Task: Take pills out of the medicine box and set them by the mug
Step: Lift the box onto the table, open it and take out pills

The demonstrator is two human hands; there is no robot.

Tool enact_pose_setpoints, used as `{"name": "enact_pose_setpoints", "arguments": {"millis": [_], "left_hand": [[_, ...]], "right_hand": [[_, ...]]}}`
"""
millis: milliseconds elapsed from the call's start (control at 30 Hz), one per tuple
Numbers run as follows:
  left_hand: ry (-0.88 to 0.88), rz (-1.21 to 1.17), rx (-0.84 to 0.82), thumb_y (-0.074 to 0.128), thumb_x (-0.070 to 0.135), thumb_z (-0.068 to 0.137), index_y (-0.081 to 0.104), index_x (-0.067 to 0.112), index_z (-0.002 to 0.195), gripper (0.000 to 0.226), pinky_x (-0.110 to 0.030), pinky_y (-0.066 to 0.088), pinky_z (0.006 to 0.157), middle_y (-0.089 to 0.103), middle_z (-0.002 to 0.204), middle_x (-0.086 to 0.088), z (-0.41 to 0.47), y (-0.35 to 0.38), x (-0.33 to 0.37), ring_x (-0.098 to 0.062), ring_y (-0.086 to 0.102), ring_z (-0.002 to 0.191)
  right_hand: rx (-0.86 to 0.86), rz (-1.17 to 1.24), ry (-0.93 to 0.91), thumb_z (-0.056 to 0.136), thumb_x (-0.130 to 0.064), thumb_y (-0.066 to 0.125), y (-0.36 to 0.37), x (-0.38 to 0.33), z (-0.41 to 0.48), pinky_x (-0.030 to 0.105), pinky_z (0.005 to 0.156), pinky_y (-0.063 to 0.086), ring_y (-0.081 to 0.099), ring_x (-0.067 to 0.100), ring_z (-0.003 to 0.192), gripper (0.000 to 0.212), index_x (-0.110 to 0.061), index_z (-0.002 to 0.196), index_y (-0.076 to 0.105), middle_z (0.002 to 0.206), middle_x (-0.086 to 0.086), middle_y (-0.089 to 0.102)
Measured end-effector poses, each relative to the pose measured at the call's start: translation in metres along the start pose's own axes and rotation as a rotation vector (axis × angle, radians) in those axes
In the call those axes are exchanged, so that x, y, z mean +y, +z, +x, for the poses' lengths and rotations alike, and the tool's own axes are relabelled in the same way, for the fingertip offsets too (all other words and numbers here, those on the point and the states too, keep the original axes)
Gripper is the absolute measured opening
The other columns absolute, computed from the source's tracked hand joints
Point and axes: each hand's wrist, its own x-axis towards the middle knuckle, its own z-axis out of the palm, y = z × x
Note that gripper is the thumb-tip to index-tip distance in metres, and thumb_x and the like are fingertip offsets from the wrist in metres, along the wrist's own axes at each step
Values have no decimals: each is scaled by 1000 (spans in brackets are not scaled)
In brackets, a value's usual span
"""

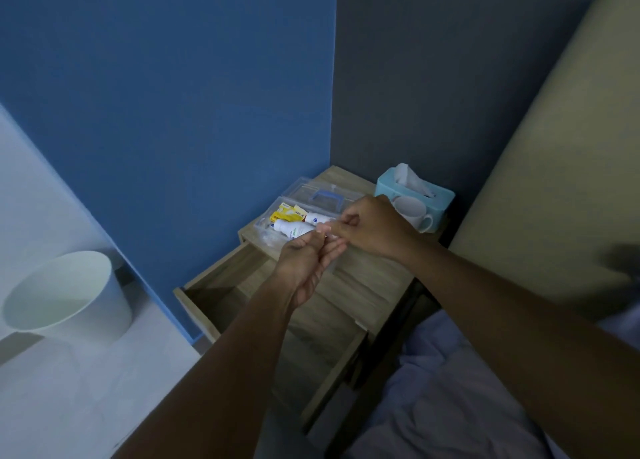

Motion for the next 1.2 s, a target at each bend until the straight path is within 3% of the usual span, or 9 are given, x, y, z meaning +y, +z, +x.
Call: {"name": "enact_pose_setpoints", "arguments": {"millis": [67, 200, 367, 533, 700, 833, 967, 1067, 1200], "left_hand": [[1, 0, 30, 50, 19, 101, 62, -13, 105, 35, -34, 60, 87, 70, 99, -22, 0, 1, 1, -27, 71, 96], [2, 12, 35, 47, 19, 102, 53, -19, 121, 43, -38, 56, 97, 63, 115, -29, -2, 2, 3, -32, 62, 113], [-4, 19, -25, 43, 17, 103, 61, -12, 111, 35, -33, 57, 91, 68, 113, -26, -5, 3, 3, -32, 67, 110], [-32, -31, -24, 47, 19, 102, 62, -12, 105, 34, -31, 61, 84, 75, 96, -20, -1, -4, 3, -26, 74, 94], [-37, -102, -63, 36, 14, 105, 51, -1, 132, 34, -34, 59, 89, 69, 114, -24, 5, -11, 2, -27, 72, 102], [-43, -133, -116, 36, 12, 105, 56, 5, 129, 32, -36, 56, 95, 63, 125, -25, 7, -17, -2, -30, 69, 110], [-50, -99, -178, 55, 11, 97, 62, 5, 121, 25, -33, 57, 92, 60, 131, -25, 9, -20, -11, -30, 68, 113], [-18, 39, -156, 64, 2, 90, 61, 6, 122, 32, -29, 59, 87, 68, 119, -17, 13, -22, -21, -27, 70, 109], [21, 168, -100, 69, -2, 86, 65, 4, 117, 32, -31, 60, 85, 74, 102, -10, 24, -29, -42, -25, 73, 100]], "right_hand": [[-67, 85, -32, 83, -38, 77, 0, 2, 1, 35, 84, 58, 71, 7, 85, 29, -16, 101, 79, 93, 0, 78], [-75, 201, -41, 81, -31, 80, 1, 0, 1, 33, 93, 56, 62, 7, 112, 56, -17, 132, 62, 128, -2, 66], [-11, 50, -37, 76, -51, 79, 0, -2, 6, 22, 74, 54, 70, 2, 79, 40, -17, 97, 80, 87, -4, 78], [-94, 126, -104, 83, -15, 77, 1, 2, 10, 19, 79, 56, 68, 1, 81, 24, -17, 107, 77, 92, -6, 75], [-36, 346, -88, 80, 5, 75, -1, 5, 12, 12, 84, 53, 66, -3, 87, 35, -9, 111, 74, 99, -9, 70], [48, 385, -61, 80, 3, 77, -8, 8, 11, 21, 89, 55, 68, 13, 94, 40, -10, 117, 72, 97, -14, 66], [168, 437, 22, 78, -5, 82, -4, 20, 5, 23, 84, 57, 70, 16, 90, 32, -7, 109, 73, 94, -10, 67], [267, 491, 142, 76, -9, 83, 8, 38, -3, 21, 78, 58, 71, 12, 84, 26, -7, 98, 69, 93, 1, 72], [328, 464, 266, 70, -17, 88, 35, 70, -17, 13, 66, 54, 69, 3, 72, 26, -20, 77, 63, 79, -5, 72]]}}
